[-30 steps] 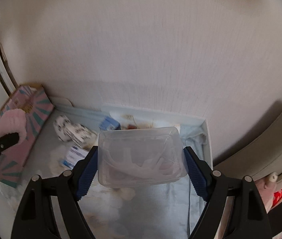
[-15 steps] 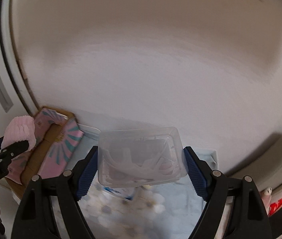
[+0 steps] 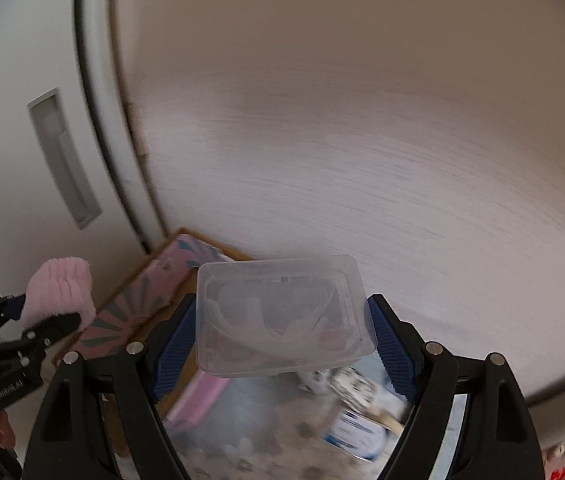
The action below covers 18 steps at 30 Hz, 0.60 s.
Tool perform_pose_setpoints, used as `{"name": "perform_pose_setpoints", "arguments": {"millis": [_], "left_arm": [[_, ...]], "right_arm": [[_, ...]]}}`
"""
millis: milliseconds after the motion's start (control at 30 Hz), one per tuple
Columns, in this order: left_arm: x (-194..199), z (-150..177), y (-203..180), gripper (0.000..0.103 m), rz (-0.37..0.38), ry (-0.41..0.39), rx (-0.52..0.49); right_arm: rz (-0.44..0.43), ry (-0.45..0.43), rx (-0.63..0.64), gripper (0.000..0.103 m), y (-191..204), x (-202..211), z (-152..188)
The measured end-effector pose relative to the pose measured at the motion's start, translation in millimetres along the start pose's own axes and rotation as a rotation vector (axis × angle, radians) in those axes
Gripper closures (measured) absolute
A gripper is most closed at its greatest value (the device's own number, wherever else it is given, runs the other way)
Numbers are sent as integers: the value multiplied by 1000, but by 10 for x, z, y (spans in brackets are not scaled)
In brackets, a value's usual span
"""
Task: Organize objects
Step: 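Carry the pink pouch and clear box with both tools over the cardboard box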
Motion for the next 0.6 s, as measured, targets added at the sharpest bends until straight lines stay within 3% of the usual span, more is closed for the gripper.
{"name": "perform_pose_setpoints", "arguments": {"millis": [200,600], "left_arm": [[-134,61,271,52,-38,32,29],[-720,307,328,52,-61,170,-15]], "right_arm": [[-76,29,76,24,352,-306,-200],[-190,186,175,24,780,-1226,-98]]}}
Point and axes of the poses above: each gripper's, at about its wrist camera, not at the fingertips, and x roughly against the way its jaws point, y to its left, z to its underside, the point moved 8 cm from there along -x, roughly the way its jaws point, and after that the axes turned 10 degrees about x, right-handed, at the moved point
